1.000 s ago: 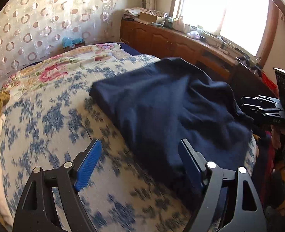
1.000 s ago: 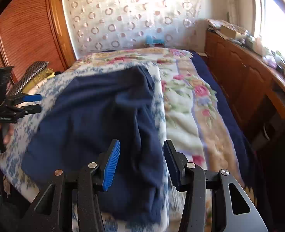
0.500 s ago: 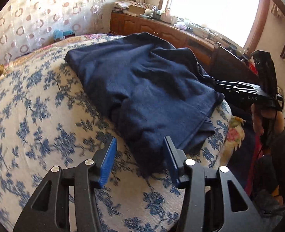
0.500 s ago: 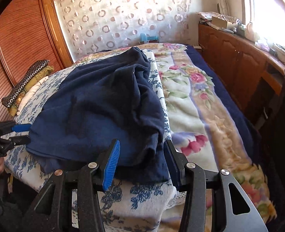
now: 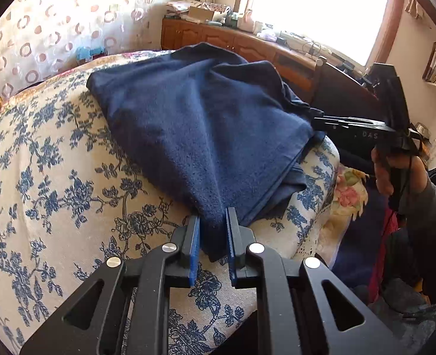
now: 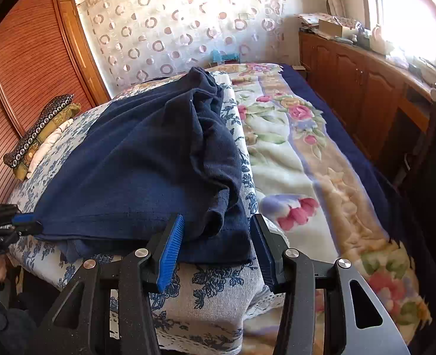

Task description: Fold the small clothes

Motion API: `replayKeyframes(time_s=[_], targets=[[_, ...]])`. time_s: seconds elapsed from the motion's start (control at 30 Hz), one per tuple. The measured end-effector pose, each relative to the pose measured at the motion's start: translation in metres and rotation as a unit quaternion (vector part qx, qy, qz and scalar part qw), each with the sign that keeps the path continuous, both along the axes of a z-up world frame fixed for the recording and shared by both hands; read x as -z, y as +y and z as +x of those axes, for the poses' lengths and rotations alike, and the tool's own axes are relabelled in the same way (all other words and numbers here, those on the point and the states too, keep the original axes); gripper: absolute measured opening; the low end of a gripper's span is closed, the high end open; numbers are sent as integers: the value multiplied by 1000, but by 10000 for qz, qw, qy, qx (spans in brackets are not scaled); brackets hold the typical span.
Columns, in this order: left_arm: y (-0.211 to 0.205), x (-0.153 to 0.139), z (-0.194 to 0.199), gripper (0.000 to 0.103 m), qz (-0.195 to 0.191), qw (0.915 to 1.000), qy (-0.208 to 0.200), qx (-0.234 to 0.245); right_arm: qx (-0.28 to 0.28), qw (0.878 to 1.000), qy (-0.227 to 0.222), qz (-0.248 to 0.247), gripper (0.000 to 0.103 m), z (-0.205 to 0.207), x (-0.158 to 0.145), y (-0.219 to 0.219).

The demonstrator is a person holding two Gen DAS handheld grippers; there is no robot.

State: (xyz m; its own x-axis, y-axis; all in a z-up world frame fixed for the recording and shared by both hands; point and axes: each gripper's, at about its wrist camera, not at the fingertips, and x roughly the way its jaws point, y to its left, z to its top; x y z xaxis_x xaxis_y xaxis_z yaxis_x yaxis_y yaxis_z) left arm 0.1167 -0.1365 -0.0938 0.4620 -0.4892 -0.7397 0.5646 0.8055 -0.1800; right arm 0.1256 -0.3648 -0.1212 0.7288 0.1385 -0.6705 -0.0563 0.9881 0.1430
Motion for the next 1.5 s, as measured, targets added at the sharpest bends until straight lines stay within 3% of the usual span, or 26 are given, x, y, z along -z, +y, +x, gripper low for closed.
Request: replayKeyframes(time_s=[0.17,0.33,0.53,0.77,1.17,1.2,1.27,1.3,1.33,1.5], targets=[[2,-13,1,16,-248,9997,-67,42,-59,9999,-61,78,49,-6,-4,4],[2,-48,8,16,-605,9977,-311,70,-350,9990,-274,-30,50,-17,-20,28],[-7,-83,24,15,-767,9953,-579,104,-977,9925,-698,-219,69,-30,-42,66],[-15,-104,53,15,-930,9936,-636,66,-1419,9857,-505,-753,71,-18,-27,88],[-7,-111,76,15,-1147,9912,-639,-149,-1224,9759,-71,-1807,71,23,0,78],[-3,-111,78,15,-1194,9907,-622,-182,-1197,9756,-135,-1838,69,26,-2,76],[5,-110,80,15,-1262,9899,-596,-231,-1135,9778,-295,-1739,45,31,-11,68],[10,-110,82,15,-1315,9892,-578,-274,-1162,9787,-319,-1661,23,34,-16,65],[14,-109,85,15,-1356,9886,-572,-313,-1212,9783,-372,-1639,10,39,-23,64],[34,-115,105,15,-1361,9860,-712,-647,-1271,9714,-939,-1774,9,68,-66,73]])
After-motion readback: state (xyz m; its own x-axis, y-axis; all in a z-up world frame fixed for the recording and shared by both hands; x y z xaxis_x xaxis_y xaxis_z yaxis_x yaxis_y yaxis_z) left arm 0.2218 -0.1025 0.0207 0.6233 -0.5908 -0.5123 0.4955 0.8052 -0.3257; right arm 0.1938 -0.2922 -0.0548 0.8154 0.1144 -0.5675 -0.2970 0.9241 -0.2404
